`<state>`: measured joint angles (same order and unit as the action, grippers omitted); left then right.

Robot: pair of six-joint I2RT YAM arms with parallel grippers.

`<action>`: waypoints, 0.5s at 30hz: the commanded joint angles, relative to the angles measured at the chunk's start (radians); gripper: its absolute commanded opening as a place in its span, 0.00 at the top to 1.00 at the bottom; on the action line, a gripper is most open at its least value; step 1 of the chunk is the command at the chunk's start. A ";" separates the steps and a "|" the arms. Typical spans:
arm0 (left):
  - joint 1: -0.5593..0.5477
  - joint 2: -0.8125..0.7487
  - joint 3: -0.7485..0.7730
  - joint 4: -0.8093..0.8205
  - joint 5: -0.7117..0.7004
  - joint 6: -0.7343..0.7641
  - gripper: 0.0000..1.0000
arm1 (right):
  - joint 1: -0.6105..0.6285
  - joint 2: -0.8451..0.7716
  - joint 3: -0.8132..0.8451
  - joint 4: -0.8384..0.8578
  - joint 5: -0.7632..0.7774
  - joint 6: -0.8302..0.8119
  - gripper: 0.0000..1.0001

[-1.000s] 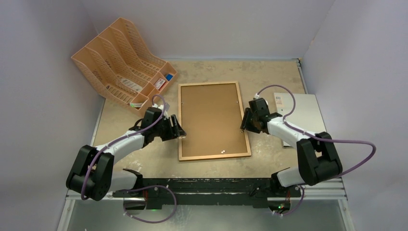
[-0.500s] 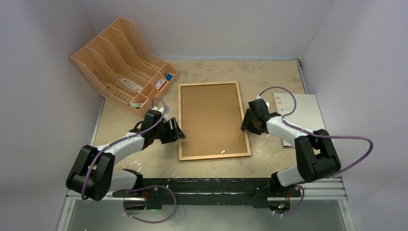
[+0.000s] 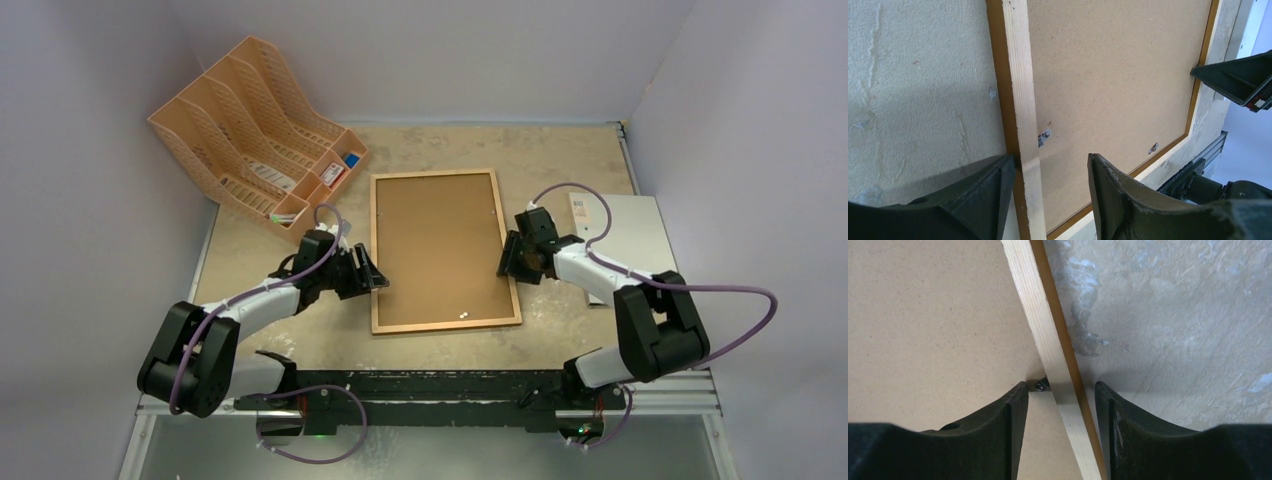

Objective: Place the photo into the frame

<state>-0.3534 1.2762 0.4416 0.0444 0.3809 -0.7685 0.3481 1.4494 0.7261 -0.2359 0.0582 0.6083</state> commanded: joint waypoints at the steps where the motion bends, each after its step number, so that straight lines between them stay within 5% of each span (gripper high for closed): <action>1: 0.005 -0.005 -0.005 0.071 0.021 -0.021 0.43 | 0.006 -0.007 -0.040 -0.113 0.020 0.055 0.46; 10: 0.005 0.012 -0.006 0.076 0.023 -0.017 0.44 | 0.006 0.032 -0.039 -0.027 0.043 0.133 0.43; 15: 0.004 0.014 -0.011 0.077 0.023 -0.014 0.44 | 0.006 0.035 -0.039 -0.025 0.063 0.155 0.51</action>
<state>-0.3534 1.2858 0.4381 0.0589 0.3805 -0.7750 0.3489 1.4464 0.7177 -0.2298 0.0868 0.7177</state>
